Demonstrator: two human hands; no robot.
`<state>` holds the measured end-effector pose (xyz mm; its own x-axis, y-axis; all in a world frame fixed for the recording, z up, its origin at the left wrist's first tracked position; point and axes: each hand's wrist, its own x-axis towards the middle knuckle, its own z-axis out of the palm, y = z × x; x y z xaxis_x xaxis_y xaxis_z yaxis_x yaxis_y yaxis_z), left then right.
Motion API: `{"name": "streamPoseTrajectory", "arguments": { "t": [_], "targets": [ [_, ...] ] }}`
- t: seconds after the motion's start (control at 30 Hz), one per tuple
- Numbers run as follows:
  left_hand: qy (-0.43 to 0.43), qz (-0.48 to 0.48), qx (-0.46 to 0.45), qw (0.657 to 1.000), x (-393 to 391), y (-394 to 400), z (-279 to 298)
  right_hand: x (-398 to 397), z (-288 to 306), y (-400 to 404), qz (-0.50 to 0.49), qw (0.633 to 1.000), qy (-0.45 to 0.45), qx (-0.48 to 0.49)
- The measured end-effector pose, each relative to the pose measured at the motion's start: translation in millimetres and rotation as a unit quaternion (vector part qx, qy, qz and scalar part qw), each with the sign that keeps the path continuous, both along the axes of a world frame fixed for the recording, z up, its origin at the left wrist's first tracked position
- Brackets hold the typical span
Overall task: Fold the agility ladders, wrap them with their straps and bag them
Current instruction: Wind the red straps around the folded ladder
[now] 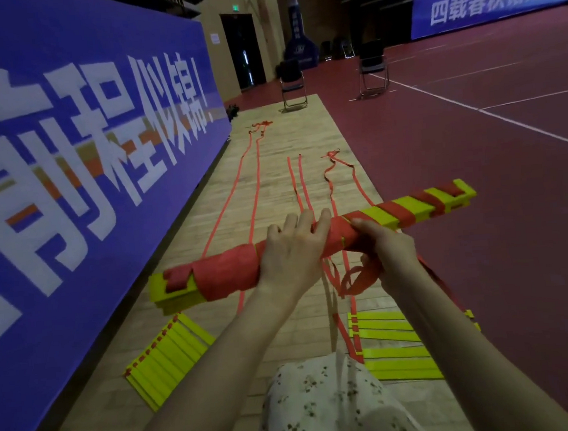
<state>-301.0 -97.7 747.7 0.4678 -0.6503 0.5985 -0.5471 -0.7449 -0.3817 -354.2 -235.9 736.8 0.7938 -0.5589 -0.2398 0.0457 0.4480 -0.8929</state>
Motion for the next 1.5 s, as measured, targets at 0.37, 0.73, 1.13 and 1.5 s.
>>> {"name": "streamPoseTrajectory", "arguments": {
  "t": [0.37, 0.73, 1.13, 1.5],
  "targets": [
    [0.377, -0.007, -0.108, 0.920, 7.1, -2.2, 21.7, 0.8, -0.2, -4.3, 0.080, 0.996, -0.037, -0.032],
    [-0.025, -0.092, -0.099, 0.990, -6.9, -14.7, -6.8, 2.7, 4.7, 2.1, 0.002, 0.998, -0.020, 0.065],
    [0.272, 0.025, -0.122, 0.954, -1.6, -16.4, 9.0, -7.5, 15.4, -17.7, 0.112, 0.987, -0.017, -0.118],
    [-0.210, -0.040, -0.045, 0.976, 4.5, -15.6, -12.0, -13.0, 23.7, -10.6, 0.018, 1.000, 0.005, -0.024]
  ]
}}
